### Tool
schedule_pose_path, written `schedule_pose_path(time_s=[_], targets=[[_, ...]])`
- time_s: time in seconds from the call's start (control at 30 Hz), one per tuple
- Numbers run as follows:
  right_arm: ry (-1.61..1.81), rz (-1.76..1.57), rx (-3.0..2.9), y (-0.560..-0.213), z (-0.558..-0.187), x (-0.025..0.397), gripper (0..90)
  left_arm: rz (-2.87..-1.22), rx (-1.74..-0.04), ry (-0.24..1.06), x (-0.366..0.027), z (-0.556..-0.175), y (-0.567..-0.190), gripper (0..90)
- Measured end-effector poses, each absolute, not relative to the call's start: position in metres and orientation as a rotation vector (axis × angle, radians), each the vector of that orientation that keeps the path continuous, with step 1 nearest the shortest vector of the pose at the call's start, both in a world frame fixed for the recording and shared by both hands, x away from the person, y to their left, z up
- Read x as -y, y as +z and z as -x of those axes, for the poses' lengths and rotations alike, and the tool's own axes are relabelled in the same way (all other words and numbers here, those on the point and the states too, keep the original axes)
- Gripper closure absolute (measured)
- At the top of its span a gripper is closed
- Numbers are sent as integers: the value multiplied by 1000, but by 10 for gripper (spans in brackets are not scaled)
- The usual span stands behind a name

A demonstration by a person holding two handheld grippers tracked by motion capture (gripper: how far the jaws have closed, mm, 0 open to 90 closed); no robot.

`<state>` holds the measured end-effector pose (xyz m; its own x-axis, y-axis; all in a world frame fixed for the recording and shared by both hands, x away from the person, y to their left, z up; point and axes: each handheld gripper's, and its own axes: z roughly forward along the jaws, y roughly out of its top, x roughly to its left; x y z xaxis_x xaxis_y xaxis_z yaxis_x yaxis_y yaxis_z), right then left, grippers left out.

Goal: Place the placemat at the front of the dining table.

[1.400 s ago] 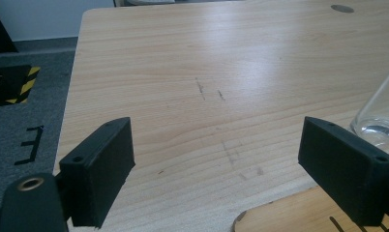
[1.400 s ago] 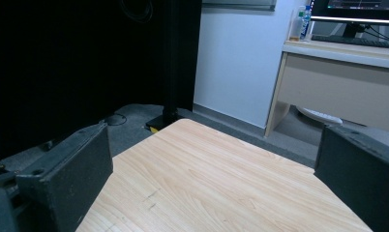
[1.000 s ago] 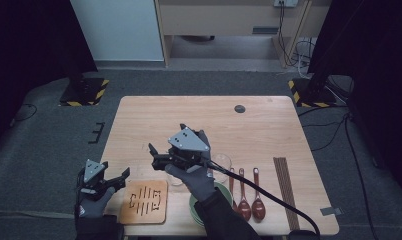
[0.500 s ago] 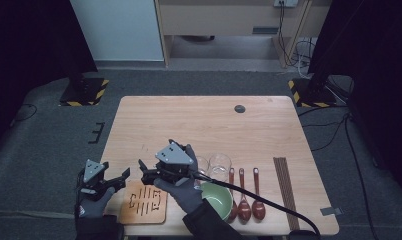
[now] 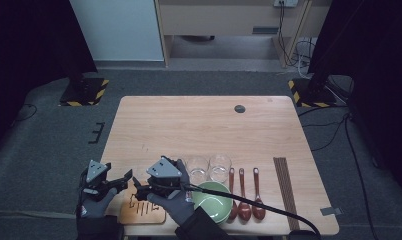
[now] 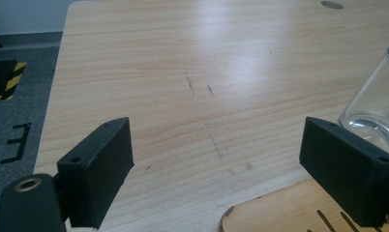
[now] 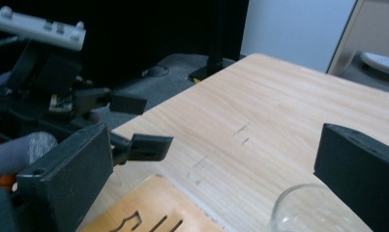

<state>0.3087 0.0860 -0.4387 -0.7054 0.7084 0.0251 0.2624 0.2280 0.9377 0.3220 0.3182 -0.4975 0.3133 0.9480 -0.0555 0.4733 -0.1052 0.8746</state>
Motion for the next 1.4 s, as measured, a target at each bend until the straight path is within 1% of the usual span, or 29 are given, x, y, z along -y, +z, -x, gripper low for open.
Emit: schedule_pose_path(time_s=[0.87,1.4], targets=[[1378,-933,-2248,-493,-292,-100,3,-1813,-1275,616,-309,-326,-511,91],[1310,-947,-2298,-512,-288,-103,4,-1910,-1255,558,-299,-327,-525,70]])
